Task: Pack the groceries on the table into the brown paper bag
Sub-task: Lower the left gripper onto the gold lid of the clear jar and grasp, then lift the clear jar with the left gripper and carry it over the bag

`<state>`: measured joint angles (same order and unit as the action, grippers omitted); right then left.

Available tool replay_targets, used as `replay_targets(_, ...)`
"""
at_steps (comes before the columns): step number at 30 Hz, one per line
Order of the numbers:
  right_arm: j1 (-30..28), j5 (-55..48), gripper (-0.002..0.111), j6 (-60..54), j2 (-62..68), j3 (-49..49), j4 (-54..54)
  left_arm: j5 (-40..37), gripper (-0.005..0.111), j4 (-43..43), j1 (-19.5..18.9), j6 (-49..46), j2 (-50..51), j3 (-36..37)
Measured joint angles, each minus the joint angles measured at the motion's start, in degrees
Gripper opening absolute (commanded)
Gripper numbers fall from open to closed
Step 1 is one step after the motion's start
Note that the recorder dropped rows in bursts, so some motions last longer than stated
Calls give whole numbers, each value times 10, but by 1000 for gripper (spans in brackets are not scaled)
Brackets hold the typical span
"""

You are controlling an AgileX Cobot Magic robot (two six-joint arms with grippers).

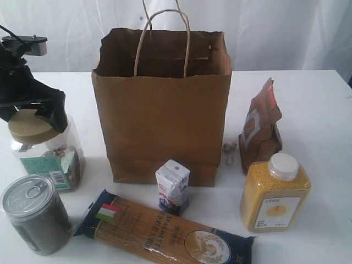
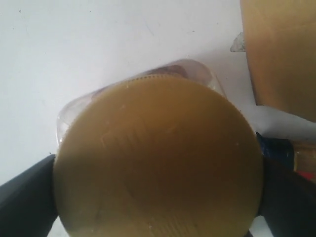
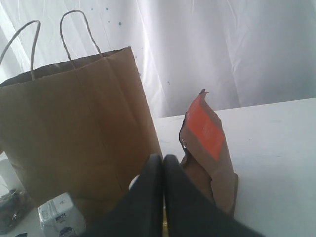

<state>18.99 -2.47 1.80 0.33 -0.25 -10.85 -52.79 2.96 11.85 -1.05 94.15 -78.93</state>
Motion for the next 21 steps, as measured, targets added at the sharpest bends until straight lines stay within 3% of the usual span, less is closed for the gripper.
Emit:
replay_targets(4,0,0,0,0,0,0,0,12,101,0,0,0,10,-1)
replay_targets(6,0,0,0,0,0,0,0,19,88,-2,0,0,13,-1)
replay_targets(9,0,0,0,0,0,0,0,22,50,-10,1,0,15,-4)
replay_targets(12,0,0,0,0,0,0,0,18,0,-11,1,0,16,-6)
replay_targets(21,0,0,0,0,0,0,0,-104,0,-54,1,-21,12,-106)
